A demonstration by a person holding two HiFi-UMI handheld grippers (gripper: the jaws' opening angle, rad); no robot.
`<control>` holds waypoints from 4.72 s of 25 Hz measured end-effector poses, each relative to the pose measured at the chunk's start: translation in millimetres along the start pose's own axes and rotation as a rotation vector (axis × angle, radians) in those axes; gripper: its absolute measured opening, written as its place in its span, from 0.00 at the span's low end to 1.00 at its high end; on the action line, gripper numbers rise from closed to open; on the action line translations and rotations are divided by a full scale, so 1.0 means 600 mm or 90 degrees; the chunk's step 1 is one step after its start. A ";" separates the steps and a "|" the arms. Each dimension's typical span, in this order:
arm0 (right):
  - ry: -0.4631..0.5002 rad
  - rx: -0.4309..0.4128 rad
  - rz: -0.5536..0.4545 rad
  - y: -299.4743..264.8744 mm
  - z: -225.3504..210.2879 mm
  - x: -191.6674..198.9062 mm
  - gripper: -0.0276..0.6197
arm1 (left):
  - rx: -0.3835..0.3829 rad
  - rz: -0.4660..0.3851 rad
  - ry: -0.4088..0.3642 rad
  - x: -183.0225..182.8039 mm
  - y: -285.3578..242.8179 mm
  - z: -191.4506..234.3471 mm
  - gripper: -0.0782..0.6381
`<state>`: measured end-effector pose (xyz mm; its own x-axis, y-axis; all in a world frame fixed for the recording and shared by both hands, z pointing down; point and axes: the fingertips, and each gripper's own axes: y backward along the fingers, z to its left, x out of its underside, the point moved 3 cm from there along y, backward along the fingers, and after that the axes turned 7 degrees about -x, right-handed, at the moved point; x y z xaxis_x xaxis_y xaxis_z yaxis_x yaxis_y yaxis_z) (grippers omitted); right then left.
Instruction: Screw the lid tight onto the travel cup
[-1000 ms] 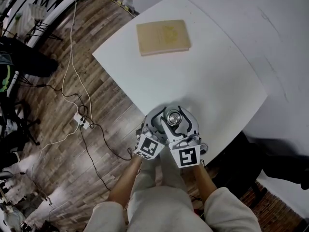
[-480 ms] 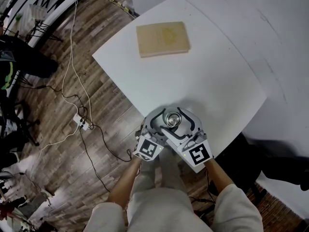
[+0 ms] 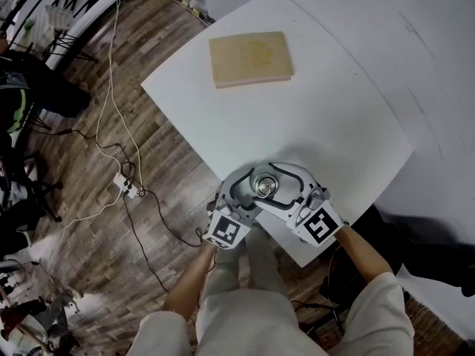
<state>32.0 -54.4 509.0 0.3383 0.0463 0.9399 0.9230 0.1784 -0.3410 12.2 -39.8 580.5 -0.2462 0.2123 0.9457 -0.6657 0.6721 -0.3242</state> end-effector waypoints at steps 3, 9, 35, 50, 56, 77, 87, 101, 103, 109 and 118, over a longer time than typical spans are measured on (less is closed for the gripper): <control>-0.001 -0.056 0.016 -0.007 0.003 0.008 0.55 | 0.002 0.003 -0.002 0.003 -0.002 0.001 0.57; 0.043 -0.121 0.025 -0.022 0.006 0.001 0.51 | 0.005 0.006 -0.001 0.006 -0.001 0.001 0.57; -0.036 0.123 0.010 -0.017 0.001 0.013 0.44 | 0.002 0.010 0.003 0.007 -0.002 0.002 0.57; -0.092 0.356 -0.006 -0.017 -0.001 0.010 0.44 | -0.001 0.007 0.003 0.000 -0.001 0.003 0.57; -0.098 0.403 -0.009 -0.019 -0.001 0.008 0.44 | -0.002 0.006 0.005 0.001 0.000 0.004 0.57; -0.138 0.375 -0.077 -0.006 0.011 -0.002 0.54 | 0.006 0.005 0.035 -0.002 0.015 0.008 0.57; -0.161 0.398 -0.081 0.063 0.047 -0.012 0.46 | -0.041 0.033 0.047 0.010 0.116 0.028 0.57; -0.216 0.506 -0.031 0.176 0.043 -0.004 0.04 | -0.127 0.006 0.088 -0.068 0.213 0.091 0.14; -0.213 0.508 -0.033 0.185 0.044 -0.024 0.04 | -0.123 0.008 0.097 -0.087 0.224 0.094 0.12; -0.198 0.525 -0.043 0.212 0.034 -0.073 0.04 | -0.137 -0.009 0.080 -0.152 0.239 0.111 0.12; -0.154 0.545 -0.060 0.259 0.041 -0.146 0.04 | -0.151 -0.047 0.048 -0.246 0.271 0.113 0.12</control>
<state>141.6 -6.6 374.2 0.1312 0.1835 0.9742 0.4590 0.8598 -0.2238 -107.5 -9.6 386.4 -0.1442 0.2019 0.9687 -0.4940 0.8335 -0.2472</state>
